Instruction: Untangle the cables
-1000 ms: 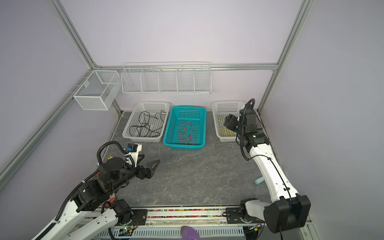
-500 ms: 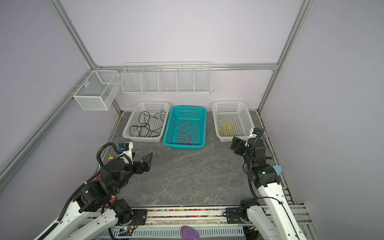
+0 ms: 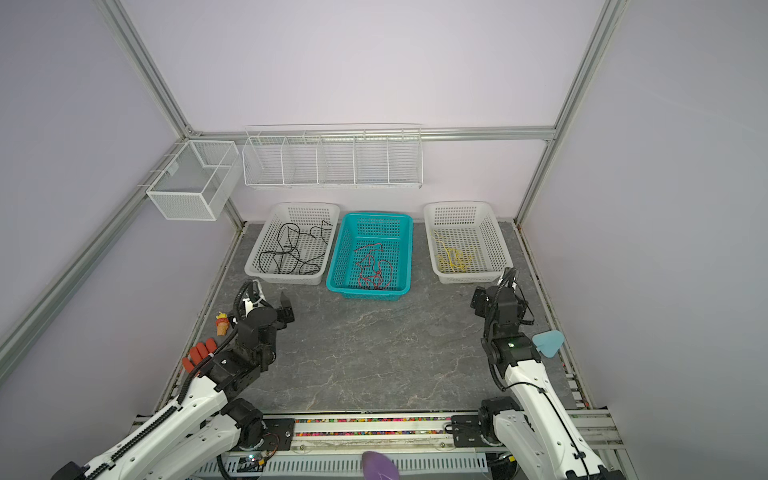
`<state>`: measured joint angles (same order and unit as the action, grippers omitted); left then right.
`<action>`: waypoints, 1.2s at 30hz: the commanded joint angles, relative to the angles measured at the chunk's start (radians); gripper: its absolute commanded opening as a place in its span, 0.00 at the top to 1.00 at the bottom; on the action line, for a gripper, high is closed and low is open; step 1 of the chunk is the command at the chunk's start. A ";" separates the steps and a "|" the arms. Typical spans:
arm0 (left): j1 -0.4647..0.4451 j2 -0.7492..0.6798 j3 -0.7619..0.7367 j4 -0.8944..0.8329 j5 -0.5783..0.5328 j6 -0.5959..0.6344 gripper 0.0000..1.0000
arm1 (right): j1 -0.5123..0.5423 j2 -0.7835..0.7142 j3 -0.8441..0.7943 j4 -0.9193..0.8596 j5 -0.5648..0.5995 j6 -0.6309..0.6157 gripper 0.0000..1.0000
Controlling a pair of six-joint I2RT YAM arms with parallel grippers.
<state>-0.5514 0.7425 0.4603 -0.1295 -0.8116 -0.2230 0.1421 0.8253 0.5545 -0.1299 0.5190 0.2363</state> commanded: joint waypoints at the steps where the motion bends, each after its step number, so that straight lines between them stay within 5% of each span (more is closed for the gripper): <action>1: 0.152 0.006 -0.026 0.115 0.091 0.012 0.01 | -0.036 0.064 -0.028 0.179 0.003 -0.066 0.11; 8: 0.302 0.145 -0.063 0.269 0.145 0.065 0.01 | -0.074 0.214 -0.025 0.325 -0.048 -0.161 0.11; 36: 0.434 0.607 -0.074 0.837 0.320 0.139 0.01 | -0.108 0.243 -0.106 0.470 -0.108 -0.162 0.11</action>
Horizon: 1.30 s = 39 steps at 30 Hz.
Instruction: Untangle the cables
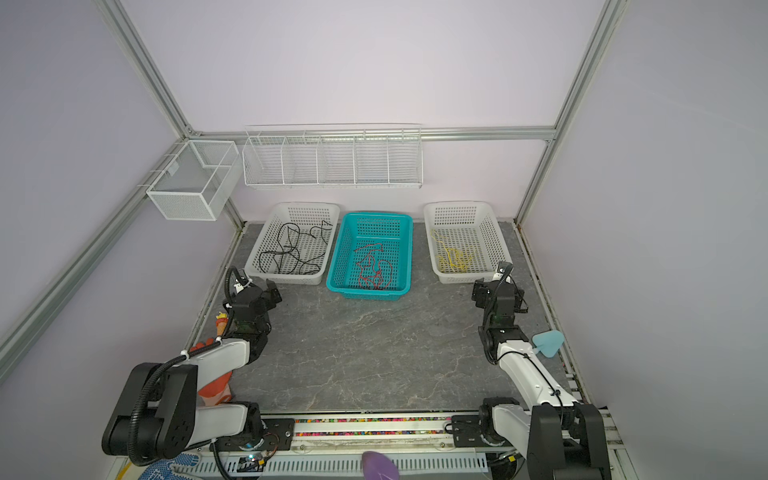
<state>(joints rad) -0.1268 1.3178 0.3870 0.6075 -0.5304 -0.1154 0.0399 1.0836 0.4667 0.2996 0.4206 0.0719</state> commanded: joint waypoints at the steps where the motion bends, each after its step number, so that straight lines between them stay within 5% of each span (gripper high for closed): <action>1: 0.012 0.049 -0.002 0.119 0.046 0.037 0.01 | -0.005 -0.016 -0.017 0.042 -0.011 0.003 0.11; 9: 0.022 0.198 0.023 0.223 0.083 0.055 0.01 | -0.005 -0.019 -0.023 0.067 -0.022 -0.010 0.11; 39: 0.039 0.232 -0.009 0.331 0.103 0.059 0.01 | -0.028 0.267 -0.058 0.391 -0.156 -0.052 0.11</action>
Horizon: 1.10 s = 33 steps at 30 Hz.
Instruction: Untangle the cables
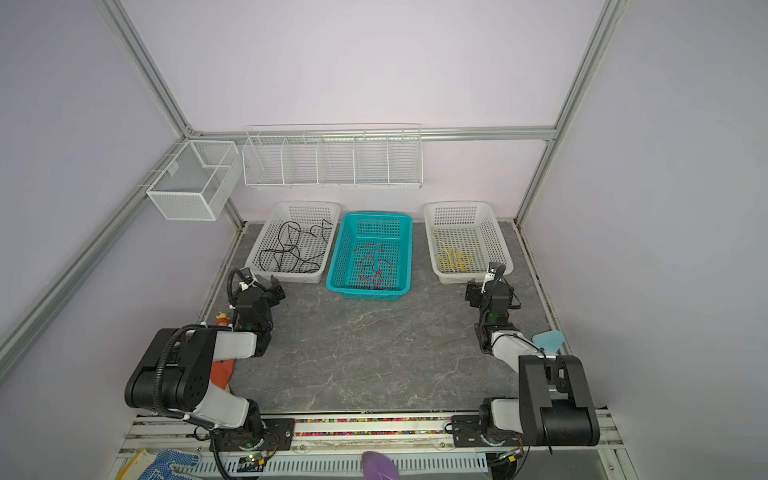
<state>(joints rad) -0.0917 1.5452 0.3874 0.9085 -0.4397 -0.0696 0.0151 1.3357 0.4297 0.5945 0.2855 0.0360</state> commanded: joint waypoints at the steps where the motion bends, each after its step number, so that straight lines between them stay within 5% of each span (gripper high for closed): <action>1: 0.004 0.004 -0.010 0.030 0.012 0.013 0.01 | -0.004 0.026 -0.036 0.123 -0.015 -0.013 0.11; 13: 0.004 0.004 -0.010 0.030 0.012 0.013 0.01 | 0.007 0.210 -0.072 0.352 -0.051 -0.050 0.12; 33: 0.004 0.004 -0.009 0.030 0.013 0.013 0.01 | 0.010 0.191 -0.056 0.291 -0.049 -0.044 0.12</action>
